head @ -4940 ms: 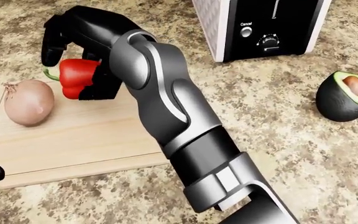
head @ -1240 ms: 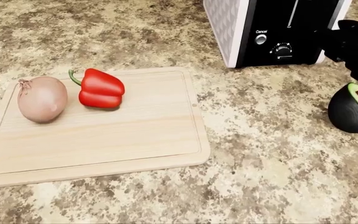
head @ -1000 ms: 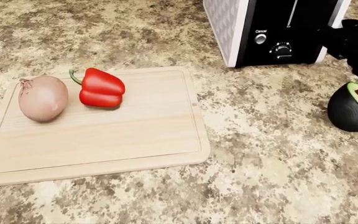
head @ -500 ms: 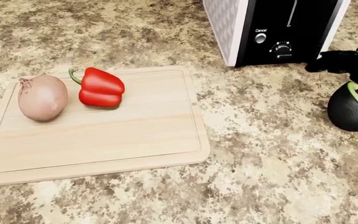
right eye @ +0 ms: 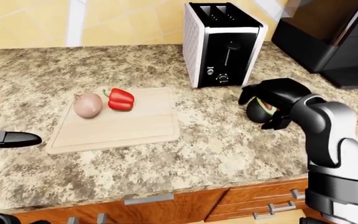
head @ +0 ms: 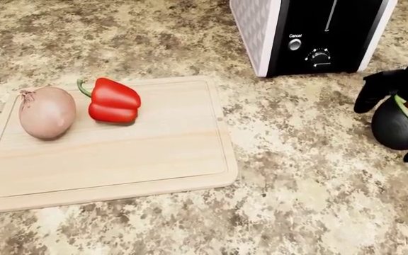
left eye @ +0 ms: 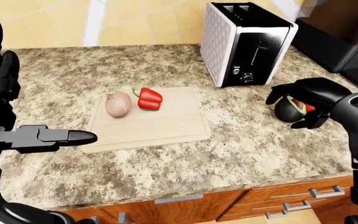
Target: Place the avocado, onion, tomato and bell pepper on the cutting board.
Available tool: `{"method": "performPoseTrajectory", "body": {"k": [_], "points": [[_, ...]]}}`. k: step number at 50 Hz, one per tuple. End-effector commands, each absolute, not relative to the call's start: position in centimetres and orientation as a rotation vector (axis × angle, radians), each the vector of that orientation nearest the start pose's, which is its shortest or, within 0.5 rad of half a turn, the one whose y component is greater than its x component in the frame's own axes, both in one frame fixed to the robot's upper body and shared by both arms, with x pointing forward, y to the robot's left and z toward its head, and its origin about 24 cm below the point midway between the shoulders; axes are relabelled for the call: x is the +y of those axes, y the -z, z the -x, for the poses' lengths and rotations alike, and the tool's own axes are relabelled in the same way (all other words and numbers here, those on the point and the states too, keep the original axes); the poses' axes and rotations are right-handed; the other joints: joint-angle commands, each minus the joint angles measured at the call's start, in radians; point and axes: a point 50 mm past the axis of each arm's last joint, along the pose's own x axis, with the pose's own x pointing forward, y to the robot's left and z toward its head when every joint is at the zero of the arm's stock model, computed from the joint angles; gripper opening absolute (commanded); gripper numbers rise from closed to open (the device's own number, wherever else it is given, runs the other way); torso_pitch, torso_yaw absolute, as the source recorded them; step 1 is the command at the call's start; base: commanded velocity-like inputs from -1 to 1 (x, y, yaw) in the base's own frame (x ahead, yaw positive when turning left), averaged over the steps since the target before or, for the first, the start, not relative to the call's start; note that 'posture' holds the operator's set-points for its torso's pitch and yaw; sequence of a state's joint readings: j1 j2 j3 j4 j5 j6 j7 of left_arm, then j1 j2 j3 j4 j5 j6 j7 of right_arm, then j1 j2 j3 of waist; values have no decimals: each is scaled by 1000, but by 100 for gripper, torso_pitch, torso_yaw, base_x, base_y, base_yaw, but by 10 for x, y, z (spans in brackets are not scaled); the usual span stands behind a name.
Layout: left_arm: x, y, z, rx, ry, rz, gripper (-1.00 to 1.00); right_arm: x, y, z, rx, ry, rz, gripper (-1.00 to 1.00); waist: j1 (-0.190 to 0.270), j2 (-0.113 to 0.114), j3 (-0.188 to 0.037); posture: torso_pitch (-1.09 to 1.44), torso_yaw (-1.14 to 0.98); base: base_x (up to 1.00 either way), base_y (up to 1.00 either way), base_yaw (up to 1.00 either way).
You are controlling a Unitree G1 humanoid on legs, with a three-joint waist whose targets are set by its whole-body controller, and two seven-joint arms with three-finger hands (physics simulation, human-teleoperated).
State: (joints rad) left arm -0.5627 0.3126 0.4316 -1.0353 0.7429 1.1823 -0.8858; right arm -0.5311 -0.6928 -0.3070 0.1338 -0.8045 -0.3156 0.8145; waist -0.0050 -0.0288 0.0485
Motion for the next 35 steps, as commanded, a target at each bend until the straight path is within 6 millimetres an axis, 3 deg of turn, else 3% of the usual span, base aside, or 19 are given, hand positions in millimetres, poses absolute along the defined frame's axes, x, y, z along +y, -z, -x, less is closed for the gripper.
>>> {"method": "performPoseTrajectory", "body": {"k": [1,17,28,35], "points": [[235,-285,-180,-339,-245,-443,100,-275,-234,-304,-51,-240,1571,-2,0,-2,-21,0,0,0,0,0],[234,-283,-180,-335,-242,-448,100,-268,-236,-303,-88,-254,1543,-44,1,-4,-23,0,0,0,0,0],[232,-284,-182,-336,-239,-447,100,-252,-253,-306,-178,-266,1501,-68,-1,3,-22,0,0,0,0,0],[231,-284,-183,-335,-236,-443,100,-236,-271,-302,-247,-281,1483,-73,-1,6,-20,0,0,0,0,0]]}}
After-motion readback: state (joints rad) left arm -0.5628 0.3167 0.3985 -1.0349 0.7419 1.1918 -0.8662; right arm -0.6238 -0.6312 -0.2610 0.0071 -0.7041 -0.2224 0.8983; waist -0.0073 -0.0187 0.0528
